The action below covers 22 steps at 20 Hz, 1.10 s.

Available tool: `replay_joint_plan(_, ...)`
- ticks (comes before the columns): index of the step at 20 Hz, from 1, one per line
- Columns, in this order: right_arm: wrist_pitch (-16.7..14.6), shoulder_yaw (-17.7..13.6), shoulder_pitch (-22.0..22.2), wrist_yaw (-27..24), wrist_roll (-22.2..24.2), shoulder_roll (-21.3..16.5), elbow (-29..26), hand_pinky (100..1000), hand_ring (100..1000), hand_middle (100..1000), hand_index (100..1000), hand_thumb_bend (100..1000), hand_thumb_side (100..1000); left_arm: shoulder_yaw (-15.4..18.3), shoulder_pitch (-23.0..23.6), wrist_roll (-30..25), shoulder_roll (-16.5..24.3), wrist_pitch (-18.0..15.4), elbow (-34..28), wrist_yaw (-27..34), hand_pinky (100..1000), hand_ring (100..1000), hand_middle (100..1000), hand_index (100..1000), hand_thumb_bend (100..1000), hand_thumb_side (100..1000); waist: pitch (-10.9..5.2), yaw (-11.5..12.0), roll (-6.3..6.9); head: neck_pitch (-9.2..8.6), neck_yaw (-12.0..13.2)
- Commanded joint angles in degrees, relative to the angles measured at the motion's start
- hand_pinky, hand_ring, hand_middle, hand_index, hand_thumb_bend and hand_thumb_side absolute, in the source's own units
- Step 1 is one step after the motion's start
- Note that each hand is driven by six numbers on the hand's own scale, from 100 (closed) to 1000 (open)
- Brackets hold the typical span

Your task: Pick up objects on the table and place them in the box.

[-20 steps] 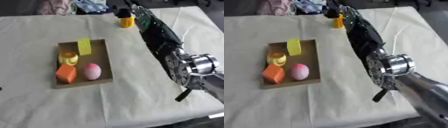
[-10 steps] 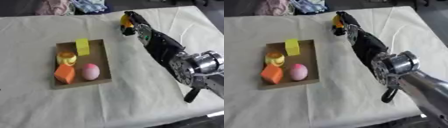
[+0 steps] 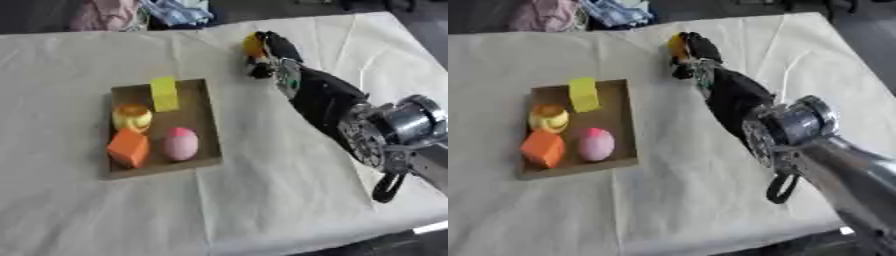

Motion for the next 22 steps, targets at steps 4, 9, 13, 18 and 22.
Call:
replay_joint_plan(4, 0.35, -0.14, -0.39, -0.43, -8.08, -1.02, -0.74, 604, 540, 445, 612, 100, 198, -0.06, -0.25, -0.20, 0.22, 0.05, -0.85, -0.14, 686, 557, 558, 809, 100, 624, 0.15, 0.10, -0.37, 0.18, -0.28)
replay_joint_plan(9, -1.29, -1.75, -0.50, 0.44, -12.35, -0.96, -3.89, 579, 485, 295, 418, 100, 209, 0.02, -0.27, -0.15, 0.22, 0.12, -0.85, -0.06, 687, 557, 558, 809, 100, 624, 0.10, -0.16, -0.42, 0.19, -0.22)
replay_joint_plan(13, -4.64, -4.01, -0.81, 2.89, -8.13, -0.74, -9.07, 582, 481, 279, 400, 100, 211, 0.12, -0.22, -0.10, 0.23, 0.15, -0.85, 0.01, 687, 557, 558, 809, 100, 624, 0.02, -0.49, -0.37, 0.21, -0.20)
replay_joint_plan(18, -11.94, -7.57, -1.37, 7.11, 6.80, 0.24, -18.08, 589, 481, 277, 397, 100, 202, 0.26, -0.18, 0.02, 0.27, 0.17, -0.85, 0.07, 688, 557, 557, 808, 100, 623, -0.12, -0.96, -0.30, 0.27, -0.14)
replay_joint_plan(22, -22.74, -9.01, -1.52, 8.20, 22.60, 1.28, -24.00, 619, 498, 280, 401, 100, 198, 0.40, -0.16, 0.13, 0.32, 0.15, -0.85, 0.13, 688, 557, 558, 808, 100, 621, -0.21, -1.31, -0.20, 0.21, -0.10)
